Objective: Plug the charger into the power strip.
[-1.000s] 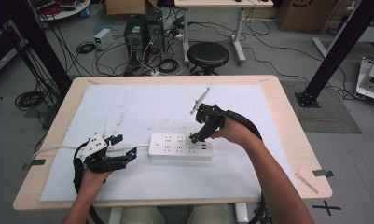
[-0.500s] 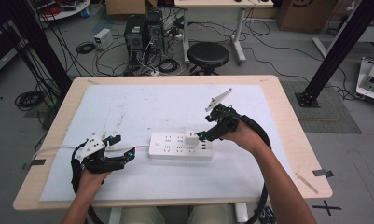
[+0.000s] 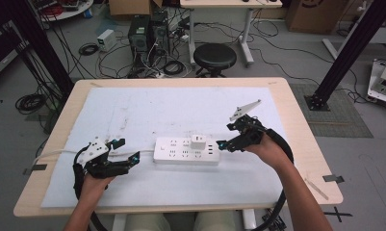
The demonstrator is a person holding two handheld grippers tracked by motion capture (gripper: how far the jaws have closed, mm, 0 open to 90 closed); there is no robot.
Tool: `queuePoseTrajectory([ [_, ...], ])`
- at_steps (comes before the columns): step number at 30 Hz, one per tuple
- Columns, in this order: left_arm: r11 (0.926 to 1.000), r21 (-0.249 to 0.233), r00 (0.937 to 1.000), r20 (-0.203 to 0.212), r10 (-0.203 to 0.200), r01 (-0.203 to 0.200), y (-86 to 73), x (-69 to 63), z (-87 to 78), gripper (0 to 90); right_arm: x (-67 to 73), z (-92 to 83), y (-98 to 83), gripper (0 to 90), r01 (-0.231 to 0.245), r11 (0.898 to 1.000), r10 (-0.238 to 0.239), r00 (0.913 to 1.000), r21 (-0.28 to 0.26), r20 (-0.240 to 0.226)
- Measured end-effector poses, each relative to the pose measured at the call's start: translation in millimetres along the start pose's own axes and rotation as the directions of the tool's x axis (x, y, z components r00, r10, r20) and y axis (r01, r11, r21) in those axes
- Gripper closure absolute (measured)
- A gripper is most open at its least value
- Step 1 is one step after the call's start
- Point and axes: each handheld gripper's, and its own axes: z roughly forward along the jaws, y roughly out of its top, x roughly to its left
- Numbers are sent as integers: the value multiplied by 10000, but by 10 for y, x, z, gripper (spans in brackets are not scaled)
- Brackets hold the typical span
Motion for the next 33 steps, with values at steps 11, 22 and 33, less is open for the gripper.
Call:
queuePoseTrajectory([
  [11,10000,18,10000,91,4,-4,-7,-9,3,205,21,-221,-329,212,-417,9970,452,9976,-656,529],
  [22,10000,-45,9999,142,82,-82,6,-28,-22,205,75,-309,-589,212,-654,9902,755,9940,-1236,791],
  [33,10000,-23,9999,141,91,-90,-9,-27,-36,205,86,-314,-707,212,-786,9878,910,9918,-1342,896],
])
